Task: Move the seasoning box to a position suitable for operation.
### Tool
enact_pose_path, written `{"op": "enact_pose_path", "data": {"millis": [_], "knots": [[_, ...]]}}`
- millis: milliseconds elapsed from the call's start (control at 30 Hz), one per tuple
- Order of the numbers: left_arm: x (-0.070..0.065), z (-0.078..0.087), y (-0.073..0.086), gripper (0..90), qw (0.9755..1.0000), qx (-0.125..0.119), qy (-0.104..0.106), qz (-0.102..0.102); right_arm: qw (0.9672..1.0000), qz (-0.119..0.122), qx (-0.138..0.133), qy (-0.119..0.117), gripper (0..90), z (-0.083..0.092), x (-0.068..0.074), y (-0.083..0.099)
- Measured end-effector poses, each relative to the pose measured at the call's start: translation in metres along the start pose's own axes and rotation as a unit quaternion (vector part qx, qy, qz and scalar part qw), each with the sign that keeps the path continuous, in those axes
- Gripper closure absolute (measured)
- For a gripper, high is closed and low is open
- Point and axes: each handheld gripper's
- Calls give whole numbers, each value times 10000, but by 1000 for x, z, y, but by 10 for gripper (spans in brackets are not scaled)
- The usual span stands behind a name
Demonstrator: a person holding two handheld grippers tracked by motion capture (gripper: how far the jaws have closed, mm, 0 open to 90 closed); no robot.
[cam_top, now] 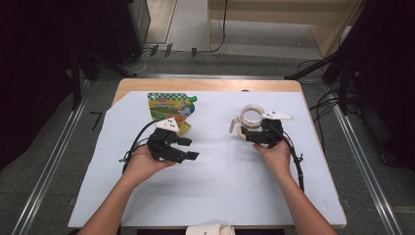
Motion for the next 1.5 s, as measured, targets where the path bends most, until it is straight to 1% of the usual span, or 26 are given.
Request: {"op": "enact_pose_path", "data": {"millis": [33,100,133,167,233,267,300,333,400,533,567,600,633,667,733,833,900,1033,1200,1233,1267,1333,1367,1433,1467,1500], "knots": [[0,0,2,376,10000,-6,-11,26,10000,-17,-95,6,100,-3,0,1],[0,1,2,375,10000,-15,-13,31,9999,-9,-147,11,96,-6,0,1],[0,1,2,376,10000,-43,-3,57,9998,-8,-180,18,94,-8,0,1],[1,0,1,377,9998,-127,-13,119,9995,41,-301,-6,91,-13,-1,3],[1,0,1,377,9998,-140,-20,125,9994,-15,-351,-22,87,-17,-1,4],[1,0,1,377,9998,-140,-20,125,9994,-15,-351,-22,87,-17,-1,4],[1,-3,1,377,9999,-54,-40,75,9994,-53,-352,-18,88,-18,-1,4],[1,-3,1,378,9999,-54,-40,75,9994,-53,-352,-18,88,-18,-1,4],[1,-6,1,379,9999,36,-100,21,9994,-35,-340,16,92,-18,0,4],[2,-11,1,380,9999,101,-43,21,9996,50,-273,16,98,-17,-1,2],[2,-12,2,381,9998,181,-82,-30,9995,112,-283,68,108,-16,0,2],[2,-12,2,381,9998,181,-82,-30,9995,112,-283,68,108,-16,0,2],[3,-13,3,381,9996,236,-145,-73,9992,213,-301,155,114,-15,2,2],[3,-13,3,383,9995,240,-167,-93,9990,249,-316,183,114,-15,2,2],[6,-13,5,384,9997,207,-83,-29,9989,269,-324,198,115,-15,3,2],[8,-12,6,386,9997,203,-96,5,9990,249,-320,203,116,-14,3,2],[8,-12,6,387,9998,184,-98,6,9995,74,-303,84,117,-11,3,1],[9,-14,5,388,9998,176,-72,-12,9996,21,-296,-18,118,-7,5,0],[9,-16,5,391,9997,235,-35,-5,9991,130,-349,-191,118,2,17,-3],[9,-15,5,420,9997,238,22,25,9987,146,-393,-275,118,7,22,-5],[9,-15,5,430,9997,238,22,25,9987,146,-393,-275,118,7,22,-5],[9,-14,4,439,9997,251,60,29,9984,183,-414,-340,117,12,27,-6],[7,-14,5,445,9996,293,27,22,9980,282,-396,-399,117,19,32,-5],[7,-13,5,447,9996,295,18,3,9977,329,-390,-441,118,22,35,-5],[6,-12,5,448,9995,308,-1,-12,9969,473,-364,-510,118,28,42,-4],[5,-12,5,448,9996,272,-5,-10,9965,556,-322,-542,118,31,45,-3]]}}
Point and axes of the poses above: each handheld gripper's, and its own axes: z roughly backward along the jaws, y roughly out of its underside, x roughly to its left, and after that the axes turned 7 degrees about x, right-handed
